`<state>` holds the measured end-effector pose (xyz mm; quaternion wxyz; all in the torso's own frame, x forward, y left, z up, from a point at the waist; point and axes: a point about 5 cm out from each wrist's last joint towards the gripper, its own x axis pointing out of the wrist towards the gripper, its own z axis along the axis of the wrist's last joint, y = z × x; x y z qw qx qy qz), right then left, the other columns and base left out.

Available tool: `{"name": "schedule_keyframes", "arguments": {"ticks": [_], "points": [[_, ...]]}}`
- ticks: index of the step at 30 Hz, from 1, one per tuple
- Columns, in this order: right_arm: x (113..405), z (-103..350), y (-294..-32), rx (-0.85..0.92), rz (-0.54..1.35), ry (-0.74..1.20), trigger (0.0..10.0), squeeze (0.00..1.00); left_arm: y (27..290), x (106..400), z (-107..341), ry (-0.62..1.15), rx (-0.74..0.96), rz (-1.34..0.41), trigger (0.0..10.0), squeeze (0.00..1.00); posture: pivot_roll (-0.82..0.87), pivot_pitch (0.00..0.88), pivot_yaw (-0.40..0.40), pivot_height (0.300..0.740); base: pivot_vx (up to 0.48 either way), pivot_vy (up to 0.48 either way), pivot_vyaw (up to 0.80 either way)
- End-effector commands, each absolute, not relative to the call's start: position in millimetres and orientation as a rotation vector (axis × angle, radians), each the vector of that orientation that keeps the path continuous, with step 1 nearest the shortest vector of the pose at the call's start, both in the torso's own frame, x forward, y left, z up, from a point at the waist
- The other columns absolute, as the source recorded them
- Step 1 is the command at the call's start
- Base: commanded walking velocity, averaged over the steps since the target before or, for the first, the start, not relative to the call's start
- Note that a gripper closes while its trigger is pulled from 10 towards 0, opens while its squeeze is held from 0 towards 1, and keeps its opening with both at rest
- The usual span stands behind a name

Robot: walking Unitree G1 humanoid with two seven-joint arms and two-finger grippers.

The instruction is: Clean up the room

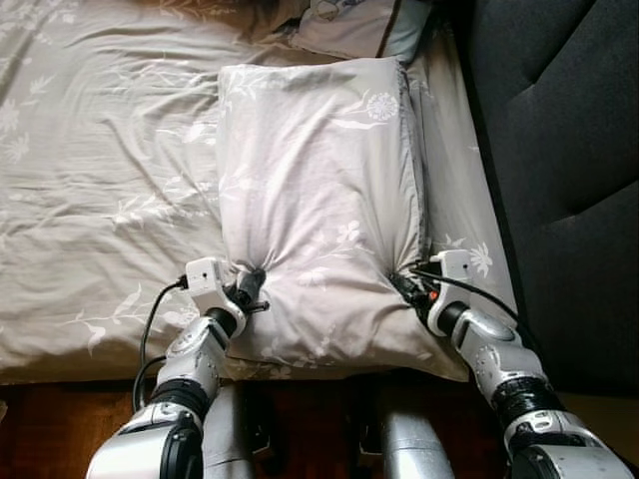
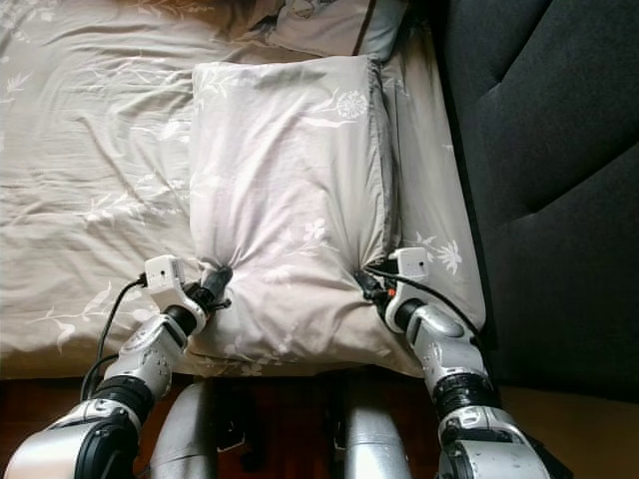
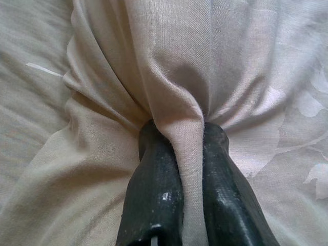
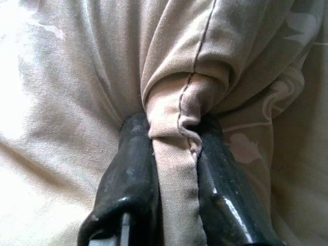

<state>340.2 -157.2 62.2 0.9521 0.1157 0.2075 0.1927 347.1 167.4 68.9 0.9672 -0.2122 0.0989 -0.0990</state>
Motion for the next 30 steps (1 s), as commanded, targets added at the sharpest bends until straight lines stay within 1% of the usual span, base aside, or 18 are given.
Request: {"name": "schedule_keyframes", "arguments": {"ticks": [1,15,17,18,19,20,21,28,30], "points": [[307.9,15.4,-137.2,0.239,0.443,0.647,0.0,0.0,149.1,330.1,40.9,0.337,-0.442,-0.264,0.0,0.0,-0.19,0.397,-0.076,0.643,0.0,0.0,0.0],[308.8,14.9,-141.0,0.237,0.396,0.623,0.0,0.0,141.4,328.7,39.5,0.336,-0.421,-0.278,0.0,0.0,-0.19,0.367,-0.075,0.643,0.0,0.0,0.0],[309.7,15.7,-140.9,0.228,0.385,0.607,0.0,0.0,144.1,328.5,37.4,0.355,-0.399,-0.242,0.0,0.0,-0.18,0.358,-0.07,0.643,0.0,0.0,0.0],[310.5,16.3,-141.4,0.226,0.371,0.597,2.5,0.0,145.9,328.6,36.9,0.355,-0.385,-0.221,0.3,0.0,-0.18,0.357,-0.069,0.643,0.0,0.0,0.0],[311.6,17.3,-142.0,0.223,0.354,0.583,8.7,0.0,147.5,328.5,36.8,0.353,-0.366,-0.208,8.9,0.0,-0.18,0.354,-0.068,0.643,0.0,0.0,0.0],[312.3,17.9,-142.4,0.221,0.343,0.573,8.7,0.0,148.4,328.5,36.7,0.351,-0.353,-0.201,8.9,0.0,-0.18,0.354,-0.068,0.643,0.0,0.0,0.0],[313.2,18.7,-143.8,0.227,0.318,0.559,10.0,0.0,149.5,328.0,36.9,0.339,-0.348,-0.191,10.0,0.0,-0.18,0.35,-0.066,0.643,0.0,0.0,0.0],[313.0,20.4,-142.3,0.267,0.275,0.498,10.0,0.0,156.2,323.2,33.1,0.326,-0.307,-0.147,10.0,0.0,-0.18,0.334,-0.057,0.643,0.0,0.0,0.0],[313.2,21.0,-143.1,0.277,0.264,0.482,10.0,0.0,158.0,323.9,34.2,0.319,-0.291,-0.137,10.0,0.0,-0.17,0.323,-0.053,0.652,0.0,0.0,0.0]]}}
